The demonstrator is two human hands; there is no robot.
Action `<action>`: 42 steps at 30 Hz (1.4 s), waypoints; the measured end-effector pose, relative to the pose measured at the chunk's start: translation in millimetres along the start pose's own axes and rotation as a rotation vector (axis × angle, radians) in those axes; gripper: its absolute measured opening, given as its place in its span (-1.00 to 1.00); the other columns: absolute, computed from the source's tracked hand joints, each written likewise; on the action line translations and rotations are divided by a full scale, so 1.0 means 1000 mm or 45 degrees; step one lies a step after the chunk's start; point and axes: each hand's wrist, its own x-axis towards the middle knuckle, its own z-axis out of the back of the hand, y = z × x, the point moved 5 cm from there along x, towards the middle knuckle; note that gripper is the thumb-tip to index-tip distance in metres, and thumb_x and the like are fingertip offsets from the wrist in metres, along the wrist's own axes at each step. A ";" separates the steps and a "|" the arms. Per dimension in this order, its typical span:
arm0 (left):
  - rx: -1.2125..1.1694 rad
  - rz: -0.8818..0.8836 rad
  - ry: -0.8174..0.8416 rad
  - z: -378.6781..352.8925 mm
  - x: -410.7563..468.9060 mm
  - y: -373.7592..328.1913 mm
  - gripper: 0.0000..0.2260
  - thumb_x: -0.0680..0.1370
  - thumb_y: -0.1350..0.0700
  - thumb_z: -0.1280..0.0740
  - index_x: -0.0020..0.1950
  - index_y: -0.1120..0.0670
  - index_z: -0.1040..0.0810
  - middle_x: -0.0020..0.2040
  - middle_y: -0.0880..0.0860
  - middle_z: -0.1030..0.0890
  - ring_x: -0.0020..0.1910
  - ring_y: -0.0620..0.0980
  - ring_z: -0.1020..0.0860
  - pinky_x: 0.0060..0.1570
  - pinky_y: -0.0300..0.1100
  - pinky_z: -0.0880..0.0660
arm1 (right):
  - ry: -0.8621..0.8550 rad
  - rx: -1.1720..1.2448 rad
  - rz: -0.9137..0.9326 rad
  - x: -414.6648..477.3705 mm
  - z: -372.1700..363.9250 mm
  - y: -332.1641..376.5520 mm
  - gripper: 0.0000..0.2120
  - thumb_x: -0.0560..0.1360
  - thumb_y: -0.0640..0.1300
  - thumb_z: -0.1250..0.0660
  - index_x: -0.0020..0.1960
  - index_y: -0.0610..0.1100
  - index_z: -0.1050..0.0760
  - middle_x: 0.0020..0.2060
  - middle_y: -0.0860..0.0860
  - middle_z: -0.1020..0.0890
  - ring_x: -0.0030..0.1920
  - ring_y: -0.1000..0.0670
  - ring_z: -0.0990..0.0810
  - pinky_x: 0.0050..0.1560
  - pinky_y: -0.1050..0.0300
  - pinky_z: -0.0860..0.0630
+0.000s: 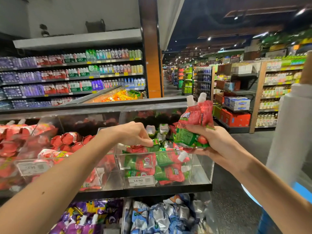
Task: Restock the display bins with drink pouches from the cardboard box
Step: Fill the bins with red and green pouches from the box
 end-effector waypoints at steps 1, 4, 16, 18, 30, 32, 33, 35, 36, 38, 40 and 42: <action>0.022 -0.004 0.020 0.001 -0.003 0.000 -0.68 0.52 -0.26 -0.36 0.04 -0.06 -0.70 0.05 -0.20 -0.63 -0.09 -0.16 -0.56 -0.05 -0.18 -0.46 | -0.007 0.002 -0.005 0.001 0.000 -0.001 -0.75 0.47 -0.22 -0.46 0.15 -0.19 -0.61 -0.02 -0.15 -0.73 0.02 -0.15 -0.72 0.11 -0.20 -0.60; 0.044 -0.001 0.046 0.001 -0.004 0.002 -0.68 0.48 -0.15 -0.46 0.20 -0.10 -0.63 0.06 -0.07 -0.63 -0.05 -0.09 -0.57 -0.05 -0.15 -0.49 | -0.010 0.016 -0.023 0.002 -0.004 -0.004 -0.75 0.47 -0.22 -0.46 0.14 -0.20 -0.61 -0.02 -0.16 -0.73 0.02 -0.18 -0.71 0.12 -0.21 -0.60; -0.432 -0.114 -0.298 0.027 -0.032 -0.028 -0.58 0.54 -0.29 -0.22 0.09 0.01 -0.58 -0.06 -0.03 -0.64 -0.12 -0.12 -0.62 -0.05 -0.15 -0.60 | -0.046 -0.052 0.000 0.008 -0.014 0.005 -0.76 0.45 -0.20 -0.50 0.10 -0.19 -0.62 -0.07 -0.13 -0.74 -0.01 -0.18 -0.72 0.00 -0.15 -0.66; -0.786 -0.213 -0.332 0.039 -0.038 -0.055 -0.51 0.49 -0.31 -0.22 0.13 0.06 -0.58 -0.06 0.07 -0.66 -0.15 -0.02 -0.67 -0.12 -0.16 -0.62 | -0.067 -0.089 0.016 0.010 -0.020 0.008 -0.80 0.44 -0.18 -0.50 0.05 -0.20 -0.63 -0.10 -0.14 -0.74 -0.01 -0.23 -0.71 0.06 -0.23 -0.63; -0.480 -0.139 -0.567 0.039 -0.004 -0.048 -0.81 0.47 0.16 -0.52 0.05 -0.02 -0.65 -0.04 -0.02 -0.65 -0.09 -0.05 -0.62 -0.14 -0.17 -0.59 | -0.188 -0.002 0.047 0.015 0.002 0.020 -0.51 0.25 0.07 -0.56 0.09 -0.16 -0.62 0.01 -0.09 -0.73 0.04 -0.16 -0.70 -0.06 -0.17 -0.67; -0.280 -0.078 -0.513 0.028 0.010 -0.044 -0.82 0.46 0.13 -0.53 0.04 -0.03 -0.67 0.00 -0.02 -0.65 -0.05 -0.04 -0.61 -0.07 -0.12 -0.55 | -0.237 0.019 0.070 0.014 0.010 0.025 -0.60 0.34 0.04 -0.55 0.07 -0.17 -0.61 0.01 -0.11 -0.71 0.03 -0.16 -0.70 -0.11 -0.11 -0.68; -0.210 -0.071 -0.482 0.021 0.018 -0.044 -0.82 0.46 0.12 -0.53 0.05 -0.02 -0.68 0.01 -0.02 -0.64 -0.03 -0.03 -0.60 -0.03 -0.11 -0.54 | -0.249 0.033 0.076 0.013 0.013 0.027 -0.63 0.39 0.01 -0.53 0.08 -0.19 -0.60 -0.02 -0.12 -0.72 0.00 -0.15 -0.71 -0.15 -0.08 -0.68; -0.153 -0.070 -0.445 0.011 0.031 -0.045 -0.80 0.45 0.11 -0.54 0.06 0.00 -0.68 0.02 -0.01 -0.63 -0.03 -0.01 -0.59 0.00 -0.09 -0.54 | -0.245 0.044 0.076 0.013 0.017 0.029 -0.64 0.43 -0.01 -0.52 0.11 -0.20 -0.59 -0.02 -0.14 -0.72 -0.02 -0.15 -0.72 -0.16 -0.07 -0.67; -0.130 -0.069 -0.433 0.008 0.037 -0.046 -0.79 0.44 0.11 -0.55 0.06 0.01 -0.67 0.01 0.01 -0.63 -0.05 0.01 -0.60 -0.01 -0.08 -0.55 | -0.232 0.036 0.073 0.013 0.017 0.029 -0.63 0.43 -0.01 -0.52 0.13 -0.20 -0.58 -0.01 -0.14 -0.72 -0.02 -0.15 -0.72 -0.14 -0.09 -0.67; -0.053 -0.063 -0.374 0.000 0.047 -0.047 -0.80 0.43 0.12 -0.56 0.01 0.02 -0.66 -0.03 0.01 -0.64 -0.09 0.01 -0.61 -0.06 -0.08 -0.56 | -0.208 0.019 0.063 0.013 0.017 0.028 -0.60 0.42 -0.01 -0.52 0.16 -0.21 -0.57 0.01 -0.14 -0.72 -0.01 -0.14 -0.72 -0.06 -0.14 -0.67; 0.014 -0.069 -0.310 -0.007 0.054 -0.046 -0.83 0.42 0.13 -0.57 -0.08 0.00 -0.64 -0.05 0.00 -0.66 -0.11 0.00 -0.62 -0.10 -0.08 -0.56 | -0.189 0.017 0.058 0.014 0.016 0.025 -0.57 0.43 -0.01 -0.51 0.19 -0.21 -0.56 0.02 -0.14 -0.72 0.01 -0.15 -0.71 0.01 -0.19 -0.65; 0.034 -0.074 -0.264 -0.009 0.056 -0.045 -0.83 0.41 0.12 -0.58 -0.13 -0.03 -0.61 -0.03 0.00 -0.65 -0.10 0.00 -0.59 -0.11 -0.10 -0.53 | -0.167 0.017 0.060 0.014 0.015 0.023 -0.57 0.44 -0.02 -0.51 0.20 -0.21 -0.56 0.01 -0.14 -0.72 0.00 -0.15 -0.72 0.03 -0.22 -0.64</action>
